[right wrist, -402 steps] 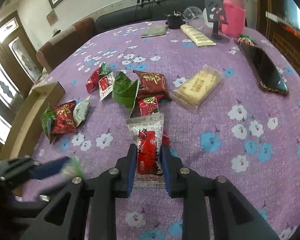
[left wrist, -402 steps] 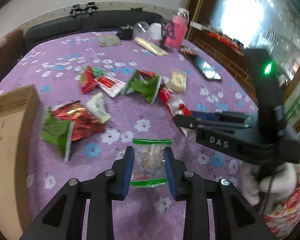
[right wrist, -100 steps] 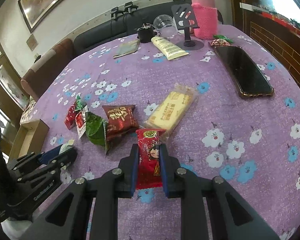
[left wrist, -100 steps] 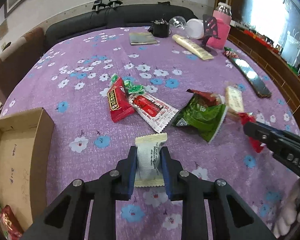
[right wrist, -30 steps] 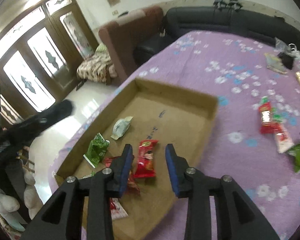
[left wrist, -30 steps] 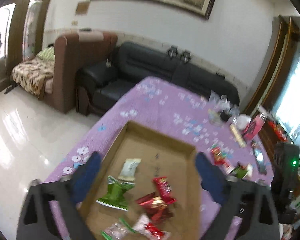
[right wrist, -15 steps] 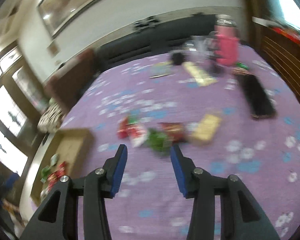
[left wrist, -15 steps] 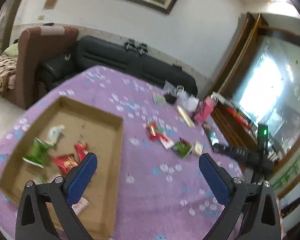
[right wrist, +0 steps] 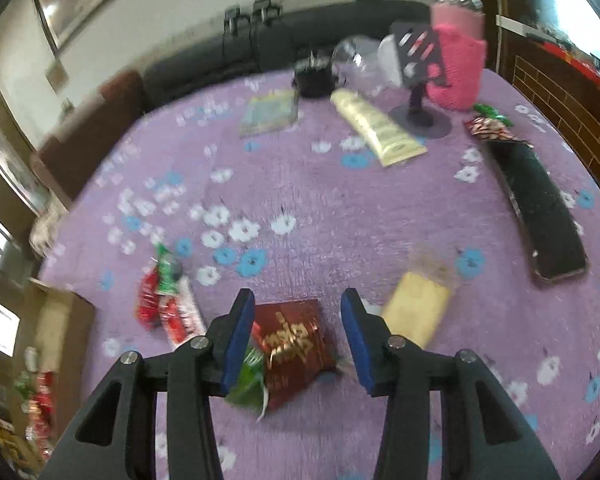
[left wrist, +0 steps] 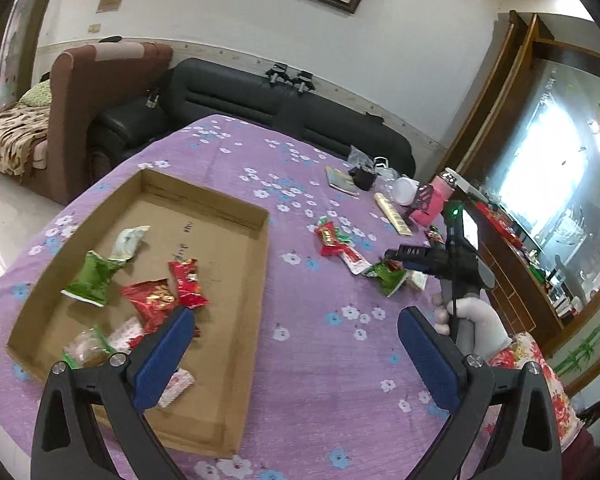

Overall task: Organize snacks
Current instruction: 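Grasp a green packet with the left tool while the right tool grasps a red gold-print packet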

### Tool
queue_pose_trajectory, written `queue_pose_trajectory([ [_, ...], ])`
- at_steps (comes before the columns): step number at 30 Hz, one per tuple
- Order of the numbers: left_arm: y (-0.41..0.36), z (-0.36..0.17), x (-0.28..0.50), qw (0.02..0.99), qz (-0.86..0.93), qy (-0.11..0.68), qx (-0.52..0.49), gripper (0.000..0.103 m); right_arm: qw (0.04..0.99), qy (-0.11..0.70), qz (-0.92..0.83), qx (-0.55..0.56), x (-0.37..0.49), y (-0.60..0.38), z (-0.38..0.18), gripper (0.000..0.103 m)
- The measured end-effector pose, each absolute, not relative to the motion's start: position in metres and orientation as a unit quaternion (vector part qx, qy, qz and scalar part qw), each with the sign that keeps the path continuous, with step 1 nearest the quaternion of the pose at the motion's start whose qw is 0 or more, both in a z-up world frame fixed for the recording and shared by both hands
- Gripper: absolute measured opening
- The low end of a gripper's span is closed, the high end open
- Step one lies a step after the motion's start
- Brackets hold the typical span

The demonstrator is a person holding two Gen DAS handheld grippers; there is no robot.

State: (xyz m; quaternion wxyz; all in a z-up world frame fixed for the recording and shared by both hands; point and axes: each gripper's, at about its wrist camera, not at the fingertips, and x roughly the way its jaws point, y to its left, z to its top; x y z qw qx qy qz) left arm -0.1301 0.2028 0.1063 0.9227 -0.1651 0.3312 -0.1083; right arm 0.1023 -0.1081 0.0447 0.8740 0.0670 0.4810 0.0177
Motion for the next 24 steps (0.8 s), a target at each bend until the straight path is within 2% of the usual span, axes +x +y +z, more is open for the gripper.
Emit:
queue_pose_trajectory([
  [4, 0.207, 0.100, -0.128, 0.920, -0.107, 0.338, -0.167, 0.102, 0.853, 0.510, 0.100, 0.035, 0.081, -0.086, 0.038, 0.036],
  [8, 0.200, 0.095, -0.125, 0.917, -0.119, 0.345, -0.161, 0.102, 0.832, 0.520, 0.190, 0.046, 0.035, -0.084, 0.048, 0.035],
  [13, 0.182, 0.087, -0.119, 0.912, -0.136, 0.359, -0.145, 0.102, 0.867, 0.474, 0.140, 0.065, 0.009, -0.112, 0.066, 0.041],
  [24, 0.142, 0.084, -0.116, 0.910, -0.157, 0.379, -0.056, 0.102, 0.859, 0.481, 0.164, 0.067, 0.026, -0.066, 0.033, 0.042],
])
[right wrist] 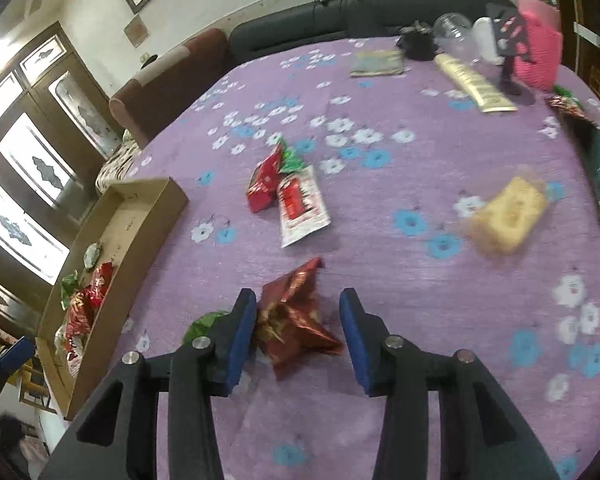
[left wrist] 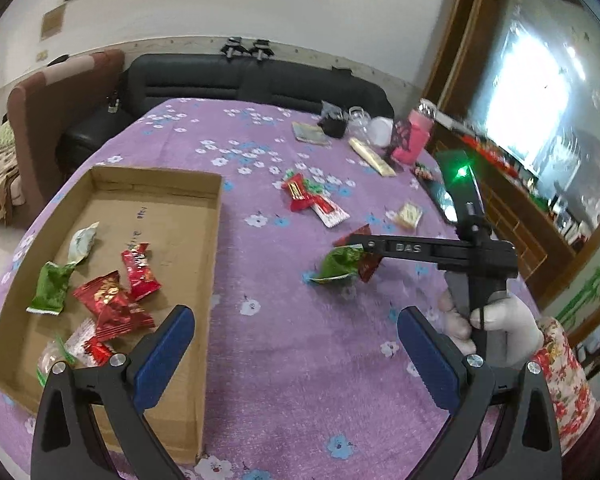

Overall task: Organize snacks
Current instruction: 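Grasp a green packet with the left tool while the right tool grasps a red gold-print packet, then carry both packets over the cardboard tray and open both tools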

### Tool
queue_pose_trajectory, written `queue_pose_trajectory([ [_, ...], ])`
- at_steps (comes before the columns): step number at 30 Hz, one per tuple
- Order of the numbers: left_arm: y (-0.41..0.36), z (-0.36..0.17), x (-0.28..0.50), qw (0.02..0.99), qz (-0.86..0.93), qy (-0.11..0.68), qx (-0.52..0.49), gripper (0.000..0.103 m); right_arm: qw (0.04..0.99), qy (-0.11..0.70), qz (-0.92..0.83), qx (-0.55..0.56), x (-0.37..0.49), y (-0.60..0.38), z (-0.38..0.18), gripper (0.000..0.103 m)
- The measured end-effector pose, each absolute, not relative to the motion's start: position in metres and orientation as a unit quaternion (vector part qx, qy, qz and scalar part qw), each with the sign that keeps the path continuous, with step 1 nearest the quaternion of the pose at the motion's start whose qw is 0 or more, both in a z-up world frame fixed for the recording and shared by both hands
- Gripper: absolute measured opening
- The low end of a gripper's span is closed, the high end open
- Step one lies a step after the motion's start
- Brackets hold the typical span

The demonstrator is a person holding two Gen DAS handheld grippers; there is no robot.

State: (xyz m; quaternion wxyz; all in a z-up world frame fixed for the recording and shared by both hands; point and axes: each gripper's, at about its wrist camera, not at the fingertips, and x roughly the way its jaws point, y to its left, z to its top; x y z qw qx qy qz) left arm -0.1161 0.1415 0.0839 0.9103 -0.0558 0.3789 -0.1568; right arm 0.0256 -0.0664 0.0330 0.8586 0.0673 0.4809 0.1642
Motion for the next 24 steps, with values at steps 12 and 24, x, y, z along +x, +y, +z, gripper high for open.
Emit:
queue_pose_trajectory([
  [12, 0.074, 0.052, -0.051, 0.887, -0.171, 0.429, 0.023, 0.102, 0.870, 0.455, 0.136, 0.132, 0.020, -0.112, 0.037, 0.034],
  [24, 0.035, 0.012, -0.010, 0.863, -0.180, 0.463, 0.093, 0.037, 0.875, 0.445, 0.123, 0.147, 0.021, -0.125, 0.041, 0.034],
])
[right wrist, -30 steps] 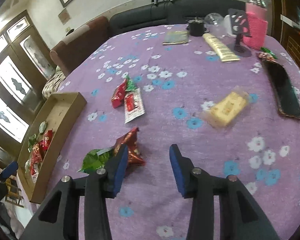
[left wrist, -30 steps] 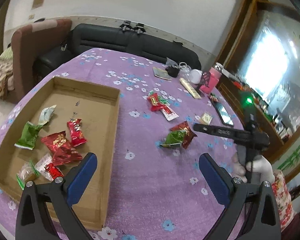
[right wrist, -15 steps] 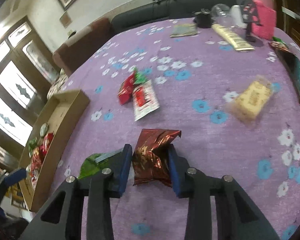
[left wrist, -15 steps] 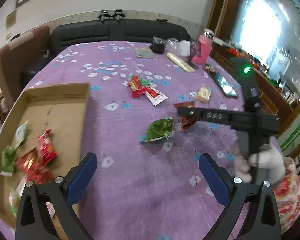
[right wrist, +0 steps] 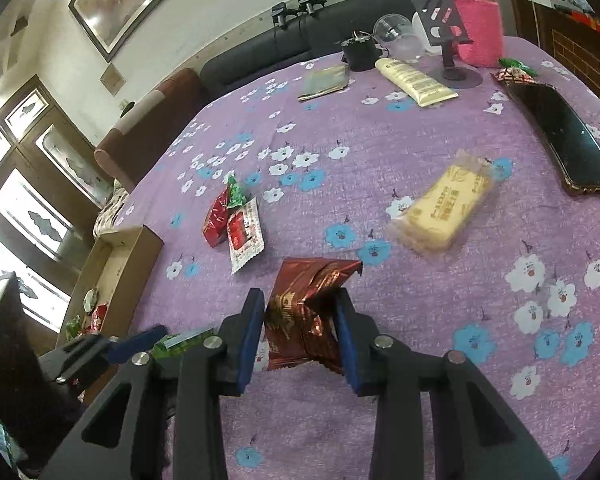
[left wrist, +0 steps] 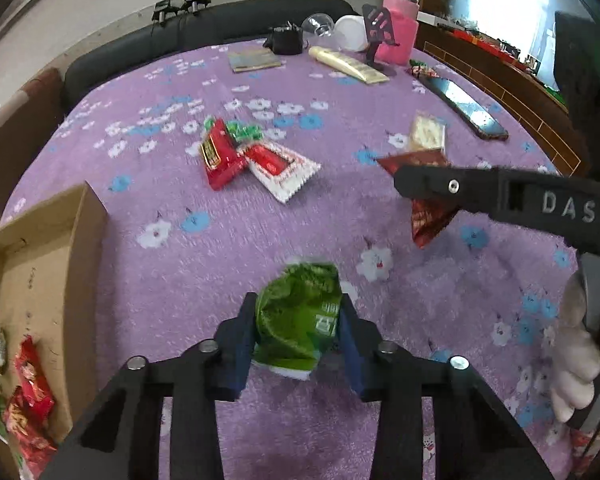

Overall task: Organize snacks
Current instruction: 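Carry both packets over the cardboard tray and open both tools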

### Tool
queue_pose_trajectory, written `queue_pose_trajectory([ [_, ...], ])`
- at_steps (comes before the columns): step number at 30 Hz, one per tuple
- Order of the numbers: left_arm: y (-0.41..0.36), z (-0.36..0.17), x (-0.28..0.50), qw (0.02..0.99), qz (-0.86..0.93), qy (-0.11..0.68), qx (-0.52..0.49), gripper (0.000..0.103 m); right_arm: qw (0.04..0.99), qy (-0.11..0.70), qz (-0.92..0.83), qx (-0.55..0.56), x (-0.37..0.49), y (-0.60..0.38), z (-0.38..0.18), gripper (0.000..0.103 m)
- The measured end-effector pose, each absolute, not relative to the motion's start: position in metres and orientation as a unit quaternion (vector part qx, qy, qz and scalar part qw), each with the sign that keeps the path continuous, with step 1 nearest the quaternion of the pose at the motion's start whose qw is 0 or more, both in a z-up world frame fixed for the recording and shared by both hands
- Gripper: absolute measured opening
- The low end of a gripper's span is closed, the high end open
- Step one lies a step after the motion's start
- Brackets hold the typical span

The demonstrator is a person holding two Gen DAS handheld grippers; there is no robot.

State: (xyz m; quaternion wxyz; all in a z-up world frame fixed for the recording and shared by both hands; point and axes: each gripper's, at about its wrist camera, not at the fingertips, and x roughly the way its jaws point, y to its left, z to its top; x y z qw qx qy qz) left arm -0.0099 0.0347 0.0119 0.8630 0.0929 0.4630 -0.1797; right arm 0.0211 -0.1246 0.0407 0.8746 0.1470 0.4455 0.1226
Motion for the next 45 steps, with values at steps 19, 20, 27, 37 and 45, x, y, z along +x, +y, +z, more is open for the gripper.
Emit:
queue_pose_trajectory([
  [19, 0.152, 0.079, -0.083, 0.911, -0.134, 0.385, -0.059, 0.037, 0.887, 0.432, 0.108, 0.126, 0.017, -0.118, 0.037, 0.034],
  [20, 0.159, 0.079, -0.086, 0.912, -0.127, 0.385, -0.064, 0.037, 0.888, 0.431, 0.105, 0.122, 0.016, -0.116, 0.036, 0.034],
  [27, 0.227, 0.080, -0.109, 0.917, -0.074, 0.377, -0.106, 0.037, 0.907, 0.406, 0.078, 0.074, 0.007, -0.099, 0.044, 0.034],
  [37, 0.260, 0.056, -0.116, 0.903, -0.074, 0.395, -0.155, 0.037, 0.894, 0.407, 0.181, 0.048, -0.010, -0.010, 0.091, 0.034],
  [45, 0.236, 0.050, -0.108, 0.894, -0.105, 0.411, -0.145, 0.037, 0.878, 0.410, 0.246, -0.019, -0.006, 0.088, 0.105, 0.034],
])
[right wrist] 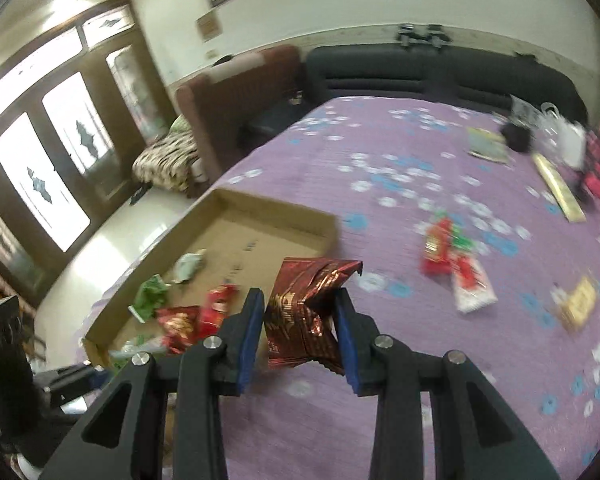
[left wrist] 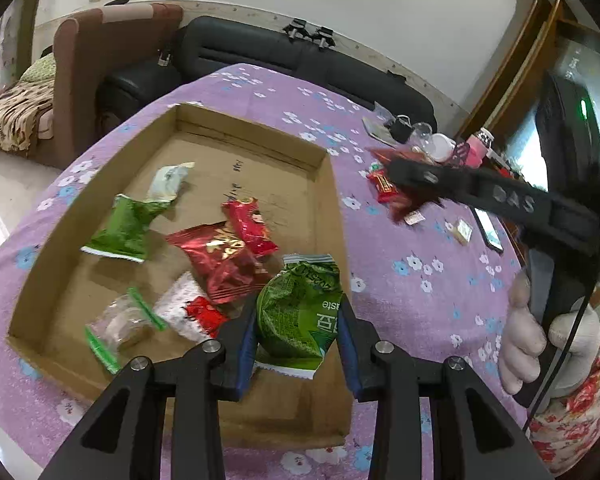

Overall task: Organize snacks
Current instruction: 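Carry both packets over the cardboard tray and open both tools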

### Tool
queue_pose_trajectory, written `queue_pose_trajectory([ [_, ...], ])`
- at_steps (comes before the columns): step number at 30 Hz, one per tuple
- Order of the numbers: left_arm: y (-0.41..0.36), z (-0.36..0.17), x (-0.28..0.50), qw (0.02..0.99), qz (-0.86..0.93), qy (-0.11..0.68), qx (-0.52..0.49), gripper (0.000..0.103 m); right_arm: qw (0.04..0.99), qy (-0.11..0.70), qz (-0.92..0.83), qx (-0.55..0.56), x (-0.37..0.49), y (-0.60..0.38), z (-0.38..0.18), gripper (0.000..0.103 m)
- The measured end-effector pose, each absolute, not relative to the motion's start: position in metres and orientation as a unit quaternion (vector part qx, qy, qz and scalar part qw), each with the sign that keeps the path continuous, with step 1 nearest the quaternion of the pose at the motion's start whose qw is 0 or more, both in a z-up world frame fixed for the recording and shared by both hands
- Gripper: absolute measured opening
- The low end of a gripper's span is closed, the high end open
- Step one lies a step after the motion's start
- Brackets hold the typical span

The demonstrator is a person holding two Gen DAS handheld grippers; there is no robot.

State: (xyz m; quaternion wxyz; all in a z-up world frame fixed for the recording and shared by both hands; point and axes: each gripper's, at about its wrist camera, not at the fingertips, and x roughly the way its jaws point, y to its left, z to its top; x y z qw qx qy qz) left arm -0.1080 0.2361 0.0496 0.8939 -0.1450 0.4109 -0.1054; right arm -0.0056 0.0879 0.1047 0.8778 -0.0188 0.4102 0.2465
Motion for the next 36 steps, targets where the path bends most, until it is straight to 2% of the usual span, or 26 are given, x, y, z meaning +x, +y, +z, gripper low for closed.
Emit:
queue_pose_trajectory([
  [8, 0.245, 0.038, -0.101, 0.888, -0.102, 0.419, -0.159, 0.037, 0.857, 0.437, 0.265, -0.070, 0.008, 0.139, 0.087, 0.035],
  [19, 0.286, 0.050, -0.094, 0.896, -0.062, 0.402, -0.177, 0.038, 0.826, 0.487, 0.278, -0.057, 0.042, 0.169, 0.061, 0.035],
  [29, 0.313, 0.042, -0.066, 0.890, -0.024, 0.426, -0.164, 0.038, 0.800, 0.522, 0.290, -0.060, 0.067, 0.213, 0.040, 0.035],
  [33, 0.316, 0.040, -0.059, 0.888, -0.024, 0.427, -0.171, 0.039, 0.797, 0.528, 0.286, -0.061, 0.072, 0.219, 0.034, 0.035],
  [36, 0.317, 0.041, -0.058, 0.888, -0.026, 0.424, -0.176, 0.044, 0.799, 0.527, 0.285, -0.061, 0.070, 0.217, 0.034, 0.035],
])
